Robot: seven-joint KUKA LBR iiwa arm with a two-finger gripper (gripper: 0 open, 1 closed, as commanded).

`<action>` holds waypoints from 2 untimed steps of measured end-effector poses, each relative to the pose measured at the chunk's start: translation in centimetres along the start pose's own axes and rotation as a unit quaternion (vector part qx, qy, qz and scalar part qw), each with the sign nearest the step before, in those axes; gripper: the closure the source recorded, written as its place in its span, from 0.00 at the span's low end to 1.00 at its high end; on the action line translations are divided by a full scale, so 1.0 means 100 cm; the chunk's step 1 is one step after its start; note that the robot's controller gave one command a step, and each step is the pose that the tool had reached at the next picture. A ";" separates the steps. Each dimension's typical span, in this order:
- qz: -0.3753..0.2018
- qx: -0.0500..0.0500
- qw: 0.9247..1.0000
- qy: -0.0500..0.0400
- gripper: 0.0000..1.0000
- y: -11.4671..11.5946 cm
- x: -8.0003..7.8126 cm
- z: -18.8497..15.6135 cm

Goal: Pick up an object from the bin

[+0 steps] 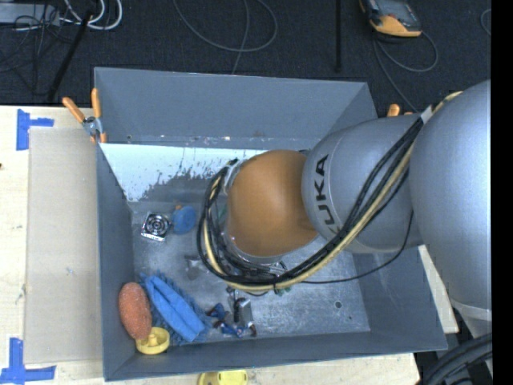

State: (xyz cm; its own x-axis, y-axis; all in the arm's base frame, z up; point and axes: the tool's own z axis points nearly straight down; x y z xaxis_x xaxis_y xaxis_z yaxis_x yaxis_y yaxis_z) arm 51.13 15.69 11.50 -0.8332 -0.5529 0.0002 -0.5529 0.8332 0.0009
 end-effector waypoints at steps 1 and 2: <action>-0.068 0.000 0.998 0.000 0.00 0.014 0.000 0.000; -0.175 0.000 0.985 0.000 0.00 0.022 0.000 0.002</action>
Offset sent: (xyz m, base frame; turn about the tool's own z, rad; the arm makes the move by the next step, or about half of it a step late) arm -0.0173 0.0272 -0.0032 -0.0833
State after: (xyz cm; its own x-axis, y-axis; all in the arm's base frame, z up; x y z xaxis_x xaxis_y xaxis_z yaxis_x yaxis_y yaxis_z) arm 49.90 17.52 11.32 -0.5916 -0.8062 0.0001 -0.8062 0.5916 0.0014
